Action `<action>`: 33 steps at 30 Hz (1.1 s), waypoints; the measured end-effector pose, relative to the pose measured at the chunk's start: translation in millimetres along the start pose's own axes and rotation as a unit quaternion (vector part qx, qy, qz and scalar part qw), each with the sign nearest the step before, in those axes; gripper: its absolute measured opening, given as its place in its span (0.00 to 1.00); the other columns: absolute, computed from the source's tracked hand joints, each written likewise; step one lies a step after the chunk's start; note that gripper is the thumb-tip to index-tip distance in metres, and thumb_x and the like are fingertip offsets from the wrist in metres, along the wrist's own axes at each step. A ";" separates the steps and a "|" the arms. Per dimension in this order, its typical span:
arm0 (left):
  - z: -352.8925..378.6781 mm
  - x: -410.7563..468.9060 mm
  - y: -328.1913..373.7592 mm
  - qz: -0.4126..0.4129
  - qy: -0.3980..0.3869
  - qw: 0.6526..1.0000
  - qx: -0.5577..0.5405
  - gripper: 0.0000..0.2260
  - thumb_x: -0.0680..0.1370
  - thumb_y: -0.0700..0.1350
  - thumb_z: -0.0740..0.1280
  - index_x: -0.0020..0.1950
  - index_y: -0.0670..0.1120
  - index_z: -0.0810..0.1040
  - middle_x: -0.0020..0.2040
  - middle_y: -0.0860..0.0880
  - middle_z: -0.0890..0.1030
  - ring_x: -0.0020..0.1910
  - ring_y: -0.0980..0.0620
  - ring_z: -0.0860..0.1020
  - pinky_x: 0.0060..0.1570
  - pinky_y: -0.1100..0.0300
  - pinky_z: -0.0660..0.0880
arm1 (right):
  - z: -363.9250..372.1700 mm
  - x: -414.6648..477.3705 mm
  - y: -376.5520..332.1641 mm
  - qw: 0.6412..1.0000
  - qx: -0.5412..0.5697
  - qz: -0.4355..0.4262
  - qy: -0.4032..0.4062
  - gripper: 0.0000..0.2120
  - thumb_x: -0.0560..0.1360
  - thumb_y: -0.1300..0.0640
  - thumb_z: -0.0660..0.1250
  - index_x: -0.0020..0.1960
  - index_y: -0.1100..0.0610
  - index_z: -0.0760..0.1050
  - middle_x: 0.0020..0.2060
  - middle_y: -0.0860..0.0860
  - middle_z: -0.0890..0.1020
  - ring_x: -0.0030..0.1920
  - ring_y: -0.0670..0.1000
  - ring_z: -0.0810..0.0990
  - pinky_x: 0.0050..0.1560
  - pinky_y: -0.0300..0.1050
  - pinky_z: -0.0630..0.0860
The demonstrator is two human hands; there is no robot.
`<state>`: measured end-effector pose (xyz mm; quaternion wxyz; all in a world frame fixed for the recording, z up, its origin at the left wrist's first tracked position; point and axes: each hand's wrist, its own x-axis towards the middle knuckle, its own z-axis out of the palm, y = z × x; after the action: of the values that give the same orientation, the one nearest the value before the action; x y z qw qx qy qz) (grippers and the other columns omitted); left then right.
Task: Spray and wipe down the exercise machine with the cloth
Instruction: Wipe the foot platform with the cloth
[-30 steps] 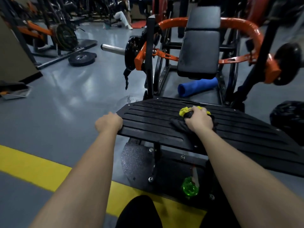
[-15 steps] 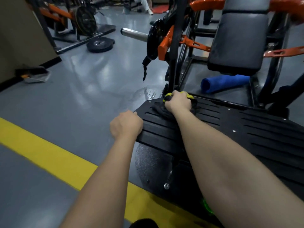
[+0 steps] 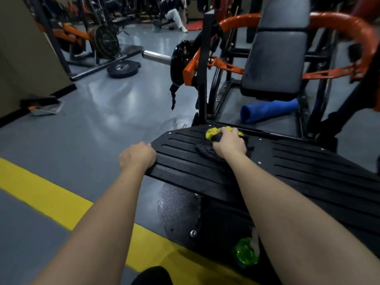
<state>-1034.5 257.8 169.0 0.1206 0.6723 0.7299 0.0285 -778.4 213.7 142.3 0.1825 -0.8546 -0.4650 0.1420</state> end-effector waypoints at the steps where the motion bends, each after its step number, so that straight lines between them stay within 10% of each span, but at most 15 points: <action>1: -1.6 -3.1 2.2 0.002 -0.001 1.000 0.002 0.22 0.87 0.51 0.49 0.71 0.43 0.75 0.69 0.37 0.77 0.66 0.36 0.76 0.63 0.47 0.71 | -10.5 -4.1 22.9 1.000 -0.005 0.023 0.009 0.23 0.77 0.47 0.67 0.71 0.46 0.69 0.68 0.56 0.67 0.65 0.66 0.73 0.61 0.57 0.74; 17: 8.3 7.6 -3.5 0.019 0.037 0.999 0.010 0.22 0.86 0.53 0.50 0.66 0.43 0.77 0.64 0.38 0.80 0.62 0.36 0.78 0.58 0.49 0.72 | -6.3 86.6 36.8 0.984 0.021 0.161 0.078 0.27 0.73 0.39 0.70 0.66 0.52 0.76 0.65 0.57 0.75 0.64 0.64 0.77 0.63 0.55 0.75; 26: 10.2 15.1 -4.9 0.020 0.046 0.998 0.036 0.21 0.86 0.53 0.49 0.66 0.44 0.77 0.65 0.39 0.79 0.63 0.36 0.77 0.59 0.49 0.72 | 61.5 88.2 -125.5 0.995 0.059 -0.068 -0.038 0.18 0.73 0.44 0.69 0.62 0.46 0.78 0.60 0.53 0.77 0.60 0.61 0.79 0.57 0.50 0.76; 33: 1.3 3.3 -0.8 0.010 0.018 1.000 0.019 0.20 0.86 0.50 0.51 0.69 0.44 0.77 0.68 0.38 0.78 0.66 0.36 0.76 0.62 0.48 0.72 | 26.8 15.2 -91.0 0.977 0.074 -0.177 -0.093 0.20 0.73 0.42 0.72 0.64 0.40 0.77 0.65 0.50 0.77 0.67 0.55 0.76 0.64 0.48 0.70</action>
<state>-1035.2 260.9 167.1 0.0946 0.6809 0.7257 0.0275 -849.0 276.9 157.7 0.2238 -0.7259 -0.6119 0.2203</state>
